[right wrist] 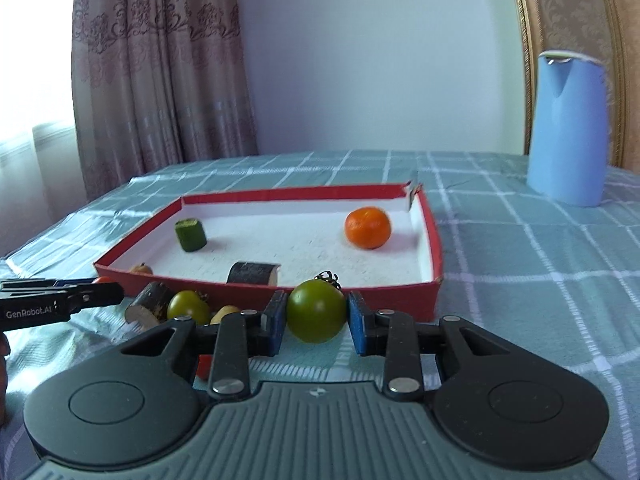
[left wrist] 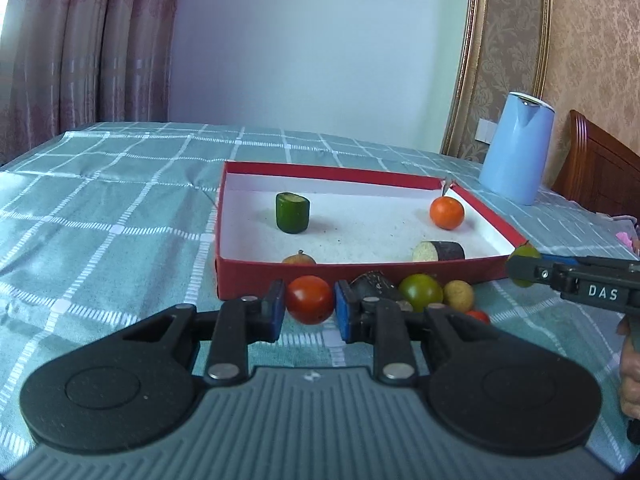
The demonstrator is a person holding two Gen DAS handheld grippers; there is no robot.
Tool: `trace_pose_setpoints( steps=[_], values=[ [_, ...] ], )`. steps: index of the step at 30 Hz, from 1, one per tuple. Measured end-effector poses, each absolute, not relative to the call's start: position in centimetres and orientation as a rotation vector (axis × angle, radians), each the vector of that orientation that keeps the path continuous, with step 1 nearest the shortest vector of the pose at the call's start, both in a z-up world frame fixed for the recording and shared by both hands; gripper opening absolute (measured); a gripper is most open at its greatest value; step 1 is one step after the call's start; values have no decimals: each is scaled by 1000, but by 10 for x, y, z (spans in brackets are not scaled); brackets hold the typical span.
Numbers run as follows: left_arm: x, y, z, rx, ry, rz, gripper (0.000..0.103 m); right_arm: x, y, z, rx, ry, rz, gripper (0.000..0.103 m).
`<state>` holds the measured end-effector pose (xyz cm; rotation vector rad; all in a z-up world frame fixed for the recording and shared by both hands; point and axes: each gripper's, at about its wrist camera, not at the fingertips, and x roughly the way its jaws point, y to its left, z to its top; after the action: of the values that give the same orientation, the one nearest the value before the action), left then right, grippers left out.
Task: Organize fruits
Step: 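Close the left gripper on the red cherry tomato while right closes on the green tomato, then carry the red tomato with left while right carries the green tomato over the box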
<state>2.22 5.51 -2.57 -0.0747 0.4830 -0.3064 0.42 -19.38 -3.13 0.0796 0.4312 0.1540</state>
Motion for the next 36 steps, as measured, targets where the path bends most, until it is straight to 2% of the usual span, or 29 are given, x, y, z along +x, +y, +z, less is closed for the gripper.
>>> trace_pose_setpoints(
  steps=[18, 36],
  values=[
    [65, 42, 5, -93, 488, -289, 24, 63, -186, -4, 0, 440, 119, 32],
    [130, 6, -13, -26, 618, -283, 24, 121, -160, -18, -62, 552, 144, 32]
  ],
)
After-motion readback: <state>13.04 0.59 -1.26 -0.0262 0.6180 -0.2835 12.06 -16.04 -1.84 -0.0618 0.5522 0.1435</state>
